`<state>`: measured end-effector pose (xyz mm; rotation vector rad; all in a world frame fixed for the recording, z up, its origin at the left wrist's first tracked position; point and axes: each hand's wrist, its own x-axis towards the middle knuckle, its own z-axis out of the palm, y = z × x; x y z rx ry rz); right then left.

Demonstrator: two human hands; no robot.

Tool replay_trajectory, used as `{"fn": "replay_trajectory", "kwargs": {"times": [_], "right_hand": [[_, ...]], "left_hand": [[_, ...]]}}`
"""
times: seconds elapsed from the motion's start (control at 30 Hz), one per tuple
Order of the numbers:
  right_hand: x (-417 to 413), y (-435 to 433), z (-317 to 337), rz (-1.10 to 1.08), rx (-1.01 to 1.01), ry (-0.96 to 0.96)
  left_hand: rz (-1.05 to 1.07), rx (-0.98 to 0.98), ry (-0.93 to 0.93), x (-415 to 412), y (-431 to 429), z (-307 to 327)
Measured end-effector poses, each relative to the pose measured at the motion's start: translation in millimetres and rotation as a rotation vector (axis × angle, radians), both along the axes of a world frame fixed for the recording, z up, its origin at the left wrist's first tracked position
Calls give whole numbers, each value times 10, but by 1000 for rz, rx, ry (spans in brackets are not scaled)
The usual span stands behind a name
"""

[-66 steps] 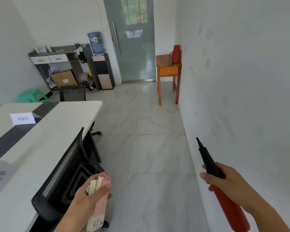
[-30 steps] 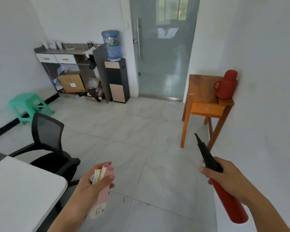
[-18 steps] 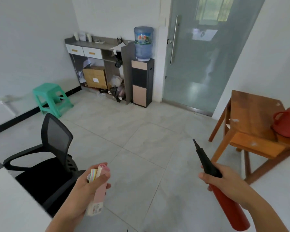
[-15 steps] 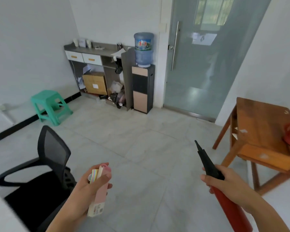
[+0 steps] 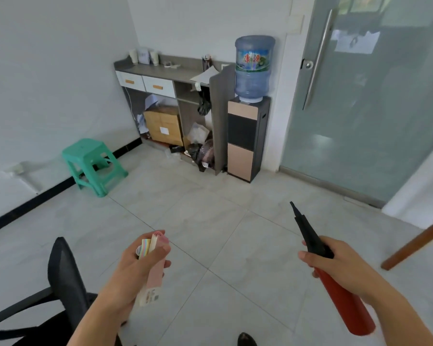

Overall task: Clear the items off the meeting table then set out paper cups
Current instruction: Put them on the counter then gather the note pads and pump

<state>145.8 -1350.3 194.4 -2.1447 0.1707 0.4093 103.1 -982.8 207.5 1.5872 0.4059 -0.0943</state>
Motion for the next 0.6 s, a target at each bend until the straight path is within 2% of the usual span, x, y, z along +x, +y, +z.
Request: {"fn": "replay_trajectory", "kwargs": {"times": [0.17,0.37,0.6], "right_hand": [[1610,799,161,161,-9,-18],[3098,1981,231,387,1,-10],[4550,3299,-5,401,-19,19]], "left_hand": [[104,14,-6,989,565,153],[285,-14,26,1850,1453,33],[316,2,37,3355,2784,-132]]}}
